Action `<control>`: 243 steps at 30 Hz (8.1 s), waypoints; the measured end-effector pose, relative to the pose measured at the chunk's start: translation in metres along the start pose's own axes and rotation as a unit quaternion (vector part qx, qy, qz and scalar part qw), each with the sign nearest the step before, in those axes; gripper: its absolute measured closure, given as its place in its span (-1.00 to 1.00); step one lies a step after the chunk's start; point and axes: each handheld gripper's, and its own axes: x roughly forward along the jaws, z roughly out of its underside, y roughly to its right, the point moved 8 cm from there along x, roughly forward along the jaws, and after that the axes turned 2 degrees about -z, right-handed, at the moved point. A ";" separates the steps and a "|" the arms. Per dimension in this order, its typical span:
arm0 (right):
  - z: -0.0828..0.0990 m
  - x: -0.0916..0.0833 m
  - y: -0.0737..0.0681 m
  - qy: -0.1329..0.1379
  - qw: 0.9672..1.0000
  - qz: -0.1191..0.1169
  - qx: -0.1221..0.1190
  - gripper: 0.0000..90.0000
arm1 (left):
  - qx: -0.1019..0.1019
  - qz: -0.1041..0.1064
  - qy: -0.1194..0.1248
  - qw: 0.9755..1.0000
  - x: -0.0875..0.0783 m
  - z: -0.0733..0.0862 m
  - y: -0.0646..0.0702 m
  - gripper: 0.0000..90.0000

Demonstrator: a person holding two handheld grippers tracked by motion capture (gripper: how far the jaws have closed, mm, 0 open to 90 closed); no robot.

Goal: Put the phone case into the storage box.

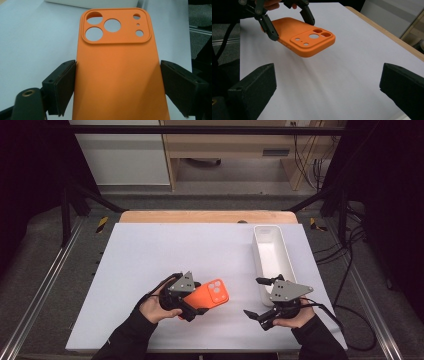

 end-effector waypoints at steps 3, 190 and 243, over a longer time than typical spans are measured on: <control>0.000 0.002 -0.002 -0.003 1.000 -0.004 -0.003 -0.97 | 0.005 0.001 0.002 1.000 0.000 -0.002 0.003 -0.66; -0.017 0.031 -0.041 -0.005 0.978 -0.180 -0.103 -0.64 | 0.133 0.087 0.056 0.986 0.005 -0.039 0.051 -0.66; -0.017 0.006 -0.020 -0.097 0.975 -0.171 -0.102 -0.64 | 0.068 0.065 0.000 0.996 -0.002 -0.014 0.038 -1.00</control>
